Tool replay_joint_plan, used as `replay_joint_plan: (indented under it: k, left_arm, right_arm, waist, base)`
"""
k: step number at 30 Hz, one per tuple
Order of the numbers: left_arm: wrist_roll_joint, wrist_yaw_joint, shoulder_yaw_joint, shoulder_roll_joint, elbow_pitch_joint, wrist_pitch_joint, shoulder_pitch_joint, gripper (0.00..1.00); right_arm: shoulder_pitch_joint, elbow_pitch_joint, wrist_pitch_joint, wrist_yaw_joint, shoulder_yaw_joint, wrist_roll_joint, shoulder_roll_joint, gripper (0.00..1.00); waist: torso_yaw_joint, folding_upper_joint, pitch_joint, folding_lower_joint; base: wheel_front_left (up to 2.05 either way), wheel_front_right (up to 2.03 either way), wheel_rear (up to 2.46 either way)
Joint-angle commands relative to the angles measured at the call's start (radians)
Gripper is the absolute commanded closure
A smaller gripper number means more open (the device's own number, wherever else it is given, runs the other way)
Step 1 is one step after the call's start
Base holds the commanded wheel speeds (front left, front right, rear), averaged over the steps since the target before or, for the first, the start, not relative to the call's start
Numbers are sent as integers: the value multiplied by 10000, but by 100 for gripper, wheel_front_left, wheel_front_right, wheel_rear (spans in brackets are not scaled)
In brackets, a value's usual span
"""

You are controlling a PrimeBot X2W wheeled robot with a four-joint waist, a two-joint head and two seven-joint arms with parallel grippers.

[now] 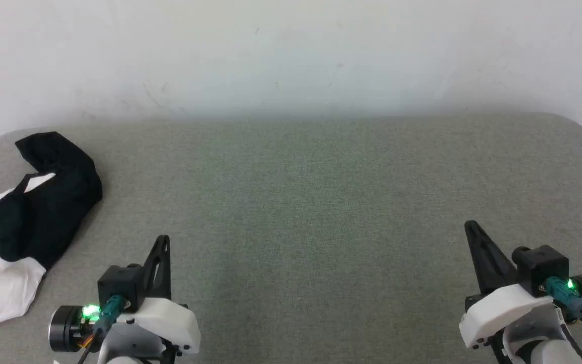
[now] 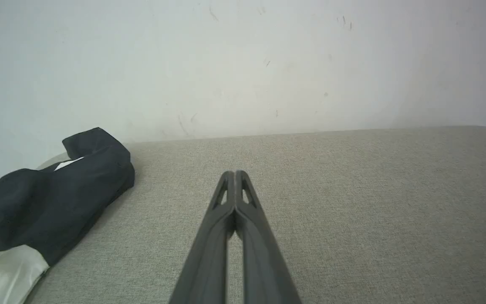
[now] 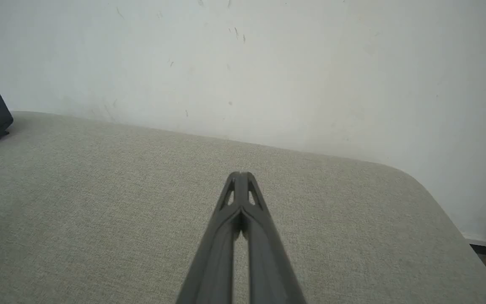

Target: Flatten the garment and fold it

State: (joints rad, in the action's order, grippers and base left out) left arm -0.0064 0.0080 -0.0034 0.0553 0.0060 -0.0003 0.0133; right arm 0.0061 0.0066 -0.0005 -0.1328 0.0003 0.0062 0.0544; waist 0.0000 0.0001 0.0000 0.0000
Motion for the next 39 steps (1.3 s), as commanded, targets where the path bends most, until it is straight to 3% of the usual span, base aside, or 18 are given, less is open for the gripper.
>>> replay_joint_plan:
  k: [1, 20, 21, 22, 23, 24, 25, 39]
  left_arm:
    - [64, -80, 34, -51, -60, 3, -133, 100]
    - [64, -80, 34, -51, -60, 3, -133, 100]
    - [-1, 0, -1, 0, 0, -1, 0, 0]
    - [-3, 5, -7, 4, 6, -2, 3, 0]
    - [-4, 5, -7, 4, 14, -2, 4, 100]
    - [-4, 6, -8, 6, 17, -3, 4, 100]
    - [-5, 7, -11, 6, 19, -4, 4, 0]
    - [-167, 198, -173, 14, 221, -286, -81, 0]
  right_arm:
    - [-61, -66, 5, 21, -3, -62, -42, 100]
    - [-61, -66, 5, 21, -3, -62, -42, 100]
    - [0, 0, 0, 0, 0, 1, 0, 0]
    - [0, 11, -1, 0, 2, 5, 4, 0]
    - [0, 17, -1, 0, 2, 5, 6, 100]
    - [0, 18, -2, 0, 2, 6, 6, 100]
    - [-1, 20, -3, 0, 2, 6, 6, 0]
    - [-84, 140, -169, 2, -2, 72, 0, 0]
  waist:
    - [0, -1, 0, 0]
    - [0, -1, 0, 0]
    - [0, -1, 0, 0]
    - [0, -1, 0, 0]
    - [0, -1, 0, 0]
    - [0, -1, 0, 0]
    - [0, -1, 0, 0]
    - [235, -1, -31, 0]
  base:
    - [0, 0, 0]
    - [0, 0, 0]
    - [0, 0, 0]
    - [0, 0, 0]
    - [0, 0, 0]
    - [0, 0, 0]
    - [0, 0, 0]
    - [0, 0, 0]
